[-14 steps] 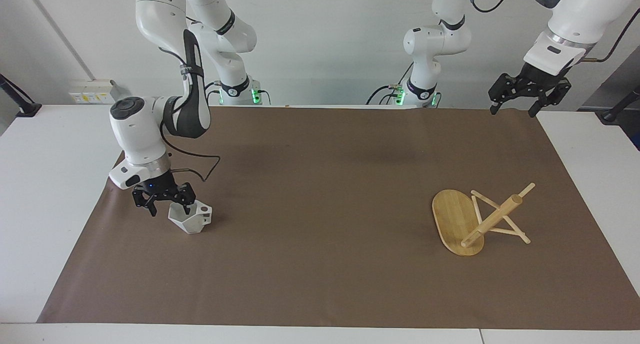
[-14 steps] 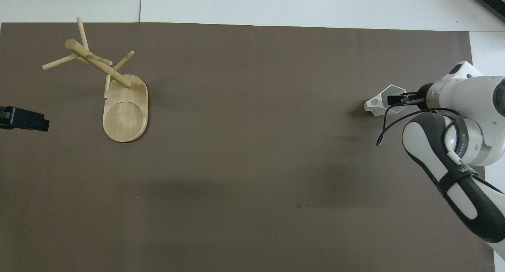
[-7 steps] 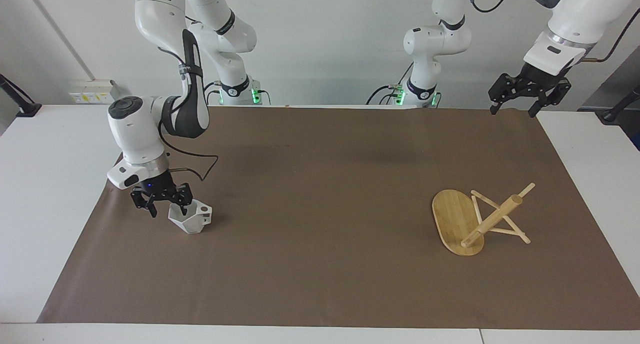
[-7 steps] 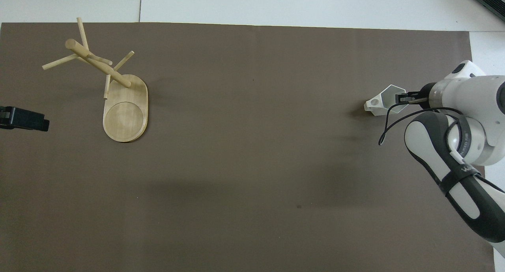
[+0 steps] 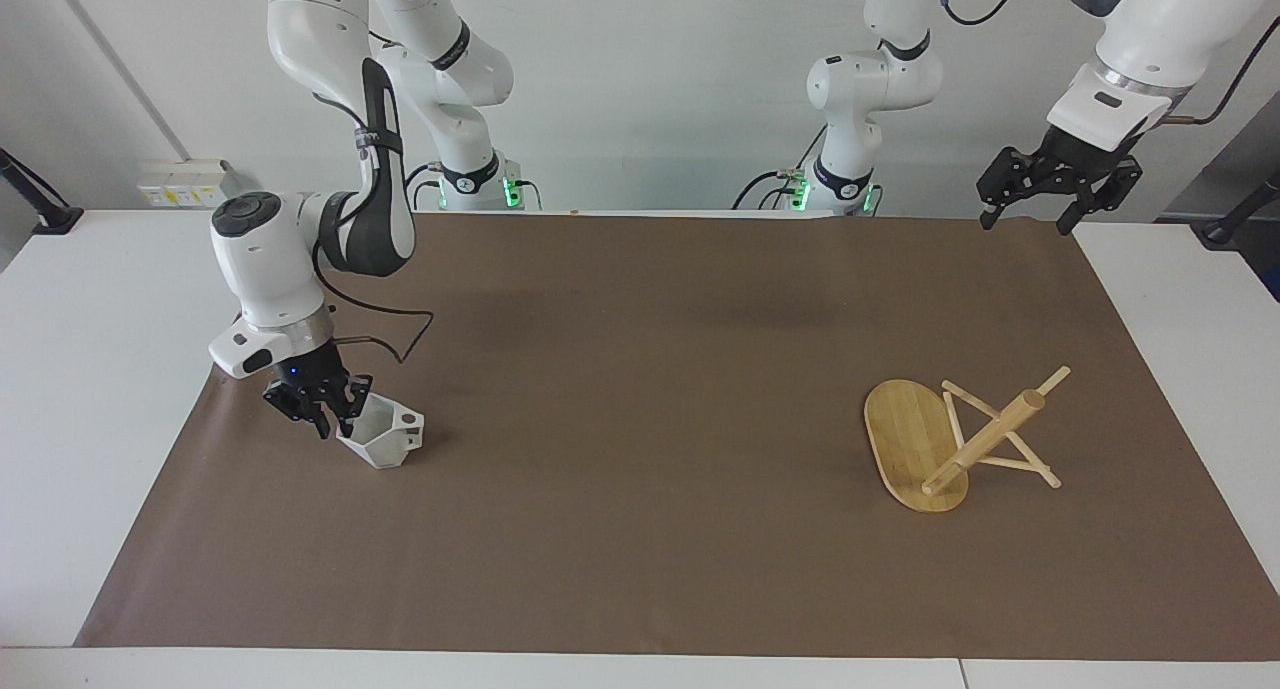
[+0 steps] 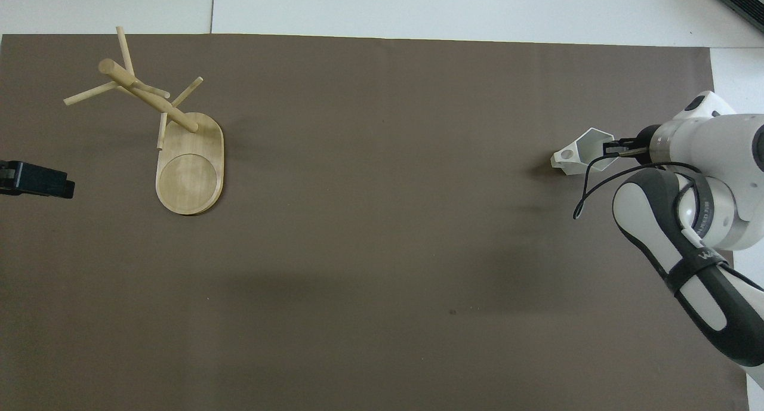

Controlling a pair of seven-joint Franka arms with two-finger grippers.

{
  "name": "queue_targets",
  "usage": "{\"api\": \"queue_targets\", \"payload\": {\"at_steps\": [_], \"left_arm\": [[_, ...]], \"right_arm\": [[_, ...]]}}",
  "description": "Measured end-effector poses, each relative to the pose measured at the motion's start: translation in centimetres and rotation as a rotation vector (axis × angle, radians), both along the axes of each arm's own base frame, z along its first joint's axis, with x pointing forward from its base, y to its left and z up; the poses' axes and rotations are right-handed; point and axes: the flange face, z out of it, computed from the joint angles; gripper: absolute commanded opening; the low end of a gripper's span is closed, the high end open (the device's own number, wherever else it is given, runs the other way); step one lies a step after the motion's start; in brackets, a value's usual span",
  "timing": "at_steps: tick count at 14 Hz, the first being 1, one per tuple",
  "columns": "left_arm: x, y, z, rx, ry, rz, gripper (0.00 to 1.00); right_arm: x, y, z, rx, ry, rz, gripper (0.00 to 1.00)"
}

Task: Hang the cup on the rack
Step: 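Close the right gripper on the white cup's base, then lift the cup with the right gripper while the left gripper approaches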

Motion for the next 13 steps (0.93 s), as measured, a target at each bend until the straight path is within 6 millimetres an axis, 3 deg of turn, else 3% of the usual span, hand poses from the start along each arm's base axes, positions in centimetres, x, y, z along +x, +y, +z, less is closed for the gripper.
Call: {"api": "queue_targets", "payload": {"at_steps": [8, 11, 13], "left_arm": [[0.0, 0.0, 0.0, 0.000, 0.001, 0.000, 1.00], [0.0, -0.1, 0.0, 0.000, 0.003, -0.001, 1.00], [0.0, 0.0, 0.0, 0.000, 0.003, -0.001, 1.00]], "right_arm": [[0.1, 0.2, 0.4, 0.005, -0.007, -0.001, 0.00], [0.3, 0.2, 0.7, 0.008, 0.021, 0.000, 0.00], [0.7, 0.3, 2.3, 0.017, 0.079, 0.000, 0.00]]}}
